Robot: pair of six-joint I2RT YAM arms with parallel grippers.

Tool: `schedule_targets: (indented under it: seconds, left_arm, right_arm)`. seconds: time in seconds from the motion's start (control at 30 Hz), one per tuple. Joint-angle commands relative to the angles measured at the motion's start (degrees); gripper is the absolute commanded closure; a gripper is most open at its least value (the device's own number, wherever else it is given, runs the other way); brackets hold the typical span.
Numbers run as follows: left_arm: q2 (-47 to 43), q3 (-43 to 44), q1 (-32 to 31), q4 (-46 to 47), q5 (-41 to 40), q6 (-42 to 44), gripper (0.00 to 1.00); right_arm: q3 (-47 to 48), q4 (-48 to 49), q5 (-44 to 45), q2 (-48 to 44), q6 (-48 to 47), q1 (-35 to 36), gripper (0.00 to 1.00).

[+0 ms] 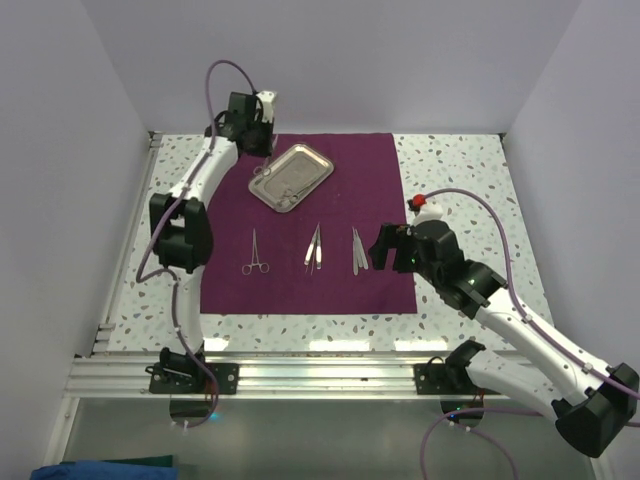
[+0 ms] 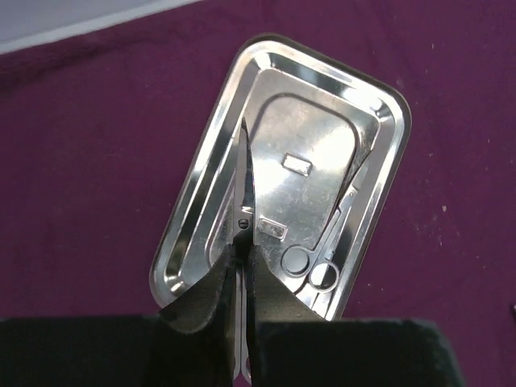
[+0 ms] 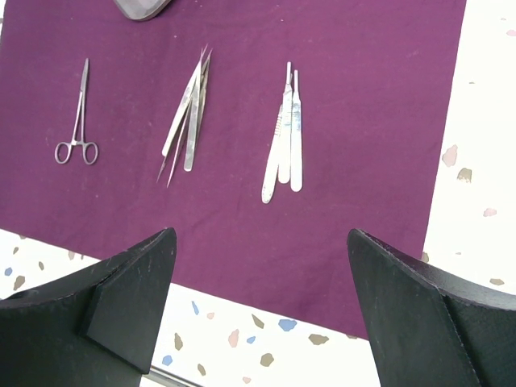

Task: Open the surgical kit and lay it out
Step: Pick up the medical item from the container, then place the medical item in the surgical kit.

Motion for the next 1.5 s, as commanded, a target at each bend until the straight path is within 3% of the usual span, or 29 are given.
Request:
schedule_targets:
  seconds: [0.0,0.17,0.37,0.47,0.6,0.67,0.7,0.73,0.77,0.83,1.0,1.2,1.47]
  left_arm:
    - [-11.09,-9.58,-1.63,2.08,-8.91,-2.66,1.0]
    - [-25.86,-34.89,-2.51,7.53,-16.93,-8.55,1.0]
    - [-38.35,-53.2,-6.46,12.01,-24.94,-14.44,1.0]
    - [-40.55,-59.36,-7.26,17.02,-25.03,-16.2,1.0]
    - [-38.37,-60.88,-7.52,17.12,-25.3,-17.43,1.0]
    - [-37.4,-60.1,-7.96,16.86,-25.38,-17.52,0.97]
    - [-37.22,-59.66,-8.05,16.94,-25.47,-17.61,0.89]
    - [-37.13,-59.13,-8.14,17.03,-25.64,-17.52,0.8]
    - [-37.04,-57.82,-8.23,17.29,-25.82,-17.52,0.57]
    - [-36.34,-56.15,-8.23,17.82,-25.65,-16.82,0.41]
    - [-31.69,-47.18,-8.67,20.8,-20.83,-12.17,0.38]
    - [-17.03,-31.82,-8.67,25.03,-11.24,-0.93,0.39]
    - [4.34,-5.61,-8.32,12.91,0.0,13.58,0.43]
  right_arm:
    - [-0.23,0.43,0.28,-0.35,-0.71,-0.23,0.09]
    - [-0.94,1.13,-0.6,-0.27,-0.98,-0.14,0.09]
    - [-1.73,2.01,-3.94,1.75,-1.15,-0.14,0.09]
    - [-1.91,2.63,-5.52,2.46,-0.8,-0.14,0.1]
    - [-1.38,1.93,-5.53,2.11,-0.97,-0.14,0.1]
    - [-1.03,1.14,-4.83,1.32,-0.98,-0.14,0.1]
    - [-0.85,0.96,-4.74,1.14,-1.15,-0.14,0.1]
    - [-0.76,0.7,-4.56,0.79,-1.24,-0.14,0.1]
    - [-0.59,0.69,-4.39,0.62,-1.24,-0.14,0.1]
    - [-0.32,0.52,-3.77,0.62,-1.5,-0.14,0.09]
    - [-0.15,0.52,-3.07,1.14,-1.68,-0.23,0.09]
    - [0.03,0.43,-1.75,1.23,-1.86,-0.14,0.09]
    - [0.29,-0.36,0.1,1.49,-2.29,-0.14,0.09]
